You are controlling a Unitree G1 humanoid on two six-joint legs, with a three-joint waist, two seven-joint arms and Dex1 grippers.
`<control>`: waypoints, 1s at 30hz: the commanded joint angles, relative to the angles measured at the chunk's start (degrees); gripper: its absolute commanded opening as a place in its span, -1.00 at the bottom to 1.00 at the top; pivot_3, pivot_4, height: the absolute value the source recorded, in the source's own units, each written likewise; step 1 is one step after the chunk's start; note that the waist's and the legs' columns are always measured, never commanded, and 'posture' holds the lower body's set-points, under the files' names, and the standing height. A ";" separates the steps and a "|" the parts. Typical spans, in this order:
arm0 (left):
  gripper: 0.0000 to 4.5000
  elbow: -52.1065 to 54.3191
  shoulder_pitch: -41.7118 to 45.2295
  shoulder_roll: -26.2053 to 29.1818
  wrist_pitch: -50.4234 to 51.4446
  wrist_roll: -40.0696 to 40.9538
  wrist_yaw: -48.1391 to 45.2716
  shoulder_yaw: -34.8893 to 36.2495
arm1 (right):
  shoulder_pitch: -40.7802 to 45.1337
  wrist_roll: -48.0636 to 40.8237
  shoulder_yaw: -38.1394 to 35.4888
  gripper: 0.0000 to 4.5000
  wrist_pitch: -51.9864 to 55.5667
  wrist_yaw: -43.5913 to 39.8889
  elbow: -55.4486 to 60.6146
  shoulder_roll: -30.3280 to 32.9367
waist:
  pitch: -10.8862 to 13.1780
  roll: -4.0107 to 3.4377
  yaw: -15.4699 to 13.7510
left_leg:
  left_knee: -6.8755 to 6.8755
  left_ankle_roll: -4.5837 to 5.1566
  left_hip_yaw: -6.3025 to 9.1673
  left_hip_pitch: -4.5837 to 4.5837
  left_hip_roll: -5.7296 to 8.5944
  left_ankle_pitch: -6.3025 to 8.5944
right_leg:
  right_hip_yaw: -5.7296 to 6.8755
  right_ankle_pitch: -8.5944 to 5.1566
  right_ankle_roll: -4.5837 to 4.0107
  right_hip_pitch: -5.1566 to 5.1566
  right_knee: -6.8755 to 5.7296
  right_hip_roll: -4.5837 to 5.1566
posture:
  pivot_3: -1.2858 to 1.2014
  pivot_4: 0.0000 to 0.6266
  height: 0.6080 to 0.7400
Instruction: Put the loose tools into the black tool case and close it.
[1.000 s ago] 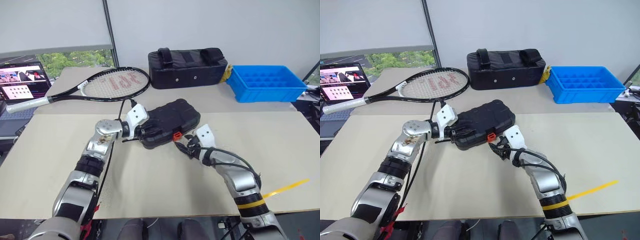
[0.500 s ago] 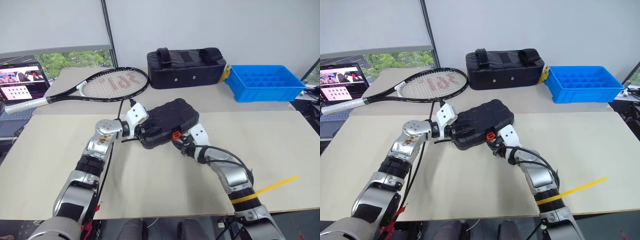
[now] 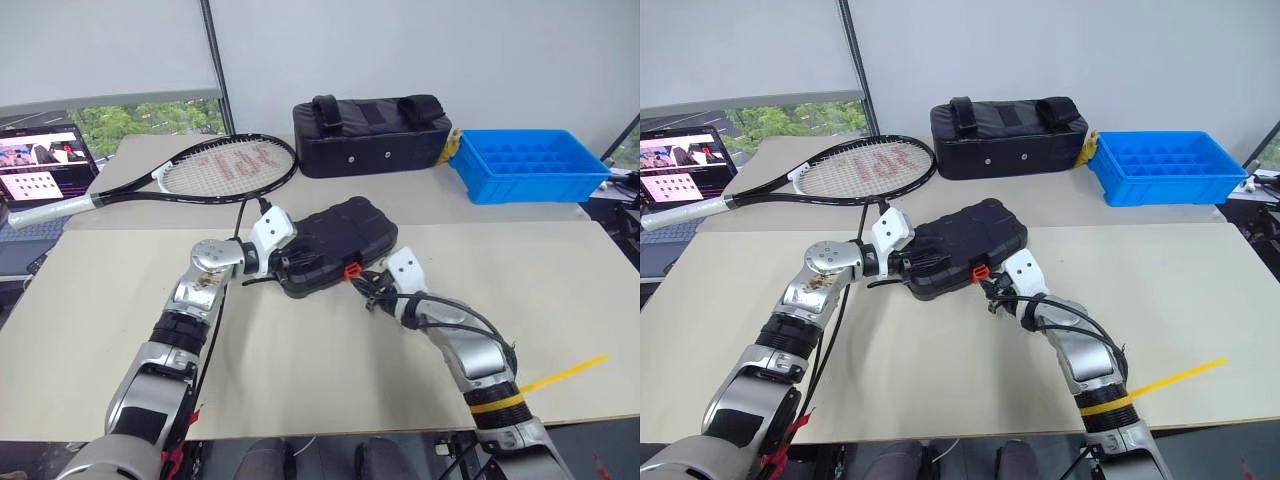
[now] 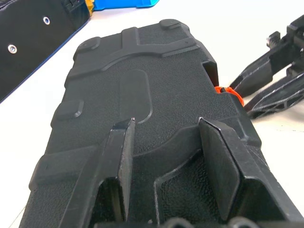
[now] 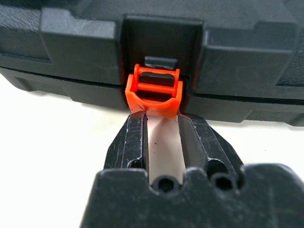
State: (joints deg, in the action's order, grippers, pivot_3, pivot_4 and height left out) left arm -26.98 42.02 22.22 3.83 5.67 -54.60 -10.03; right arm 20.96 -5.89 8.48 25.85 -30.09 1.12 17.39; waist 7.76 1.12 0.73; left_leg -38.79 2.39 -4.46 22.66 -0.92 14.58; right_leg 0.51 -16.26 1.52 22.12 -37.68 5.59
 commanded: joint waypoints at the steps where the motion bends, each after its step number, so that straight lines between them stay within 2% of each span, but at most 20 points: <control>1: 0.02 -1.45 -1.50 -0.12 1.16 -2.35 -0.42 -2.22 | 0.09 0.44 0.52 -0.01 -0.46 0.45 2.99 -0.23 | 0.00 0.00 0.00 | 0.00 0.00 0.00 0.00 0.00 0.00 | 0.00 0.00 0.00 0.00 0.00 0.00 | 0.03 -0.52 0.83; 3: 0.02 -1.31 -1.59 -0.13 1.22 -2.31 -0.52 -2.28 | 0.13 0.46 0.70 0.30 -0.06 0.69 2.80 -0.64 | 0.00 0.00 0.00 | 0.01 0.00 0.00 0.00 0.00 0.00 | 0.00 0.00 0.00 0.00 0.01 0.00 | 0.03 -0.52 0.83; 12: 0.02 -1.35 -1.67 -0.01 1.13 -2.28 -0.64 -2.27 | 1.10 -0.44 -1.37 0.30 0.44 4.82 1.26 -4.57 | 0.00 0.00 0.01 | 0.01 0.00 0.00 0.00 0.00 0.00 | 0.00 0.00 0.00 0.00 0.01 0.01 | 0.03 -0.52 0.83; 16: 0.02 -1.40 -1.70 0.07 1.11 -2.28 -0.71 -2.23 | 0.87 0.18 -1.41 -0.13 -0.16 5.63 1.15 -5.03 | 0.00 0.00 0.05 | -0.01 0.00 0.00 0.00 0.00 0.00 | 0.00 0.00 0.00 -0.01 0.01 0.02 | 0.03 -0.52 0.83; 18: 0.02 -1.26 -1.87 0.09 1.16 -2.33 -0.81 -2.33 | 0.38 0.34 -1.25 -0.45 -0.28 5.91 1.51 -4.97 | 0.00 0.00 0.03 | 0.00 0.00 0.00 0.00 0.00 0.00 | 0.00 0.00 0.00 0.00 0.00 0.01 | 0.03 -0.52 0.83; 30: 0.02 -0.87 -2.43 -0.22 0.45 -3.17 -1.30 -3.64 | -0.83 1.94 0.25 -0.48 4.48 5.43 8.34 -2.23 | 0.00 0.00 -0.24 | 0.03 0.03 0.01 0.09 0.01 0.02 | 0.04 0.00 0.00 0.04 0.06 0.04 | 0.03 -0.52 0.83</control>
State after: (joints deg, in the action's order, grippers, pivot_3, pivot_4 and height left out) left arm -26.13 41.72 22.17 3.61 5.38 -55.15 -10.54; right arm 19.65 -3.54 9.08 29.17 -24.67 4.68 14.77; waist 7.76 1.12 0.50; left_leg -38.76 2.43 -4.45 22.76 -0.91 14.60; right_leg 0.57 -16.27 1.52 22.16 -37.60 5.63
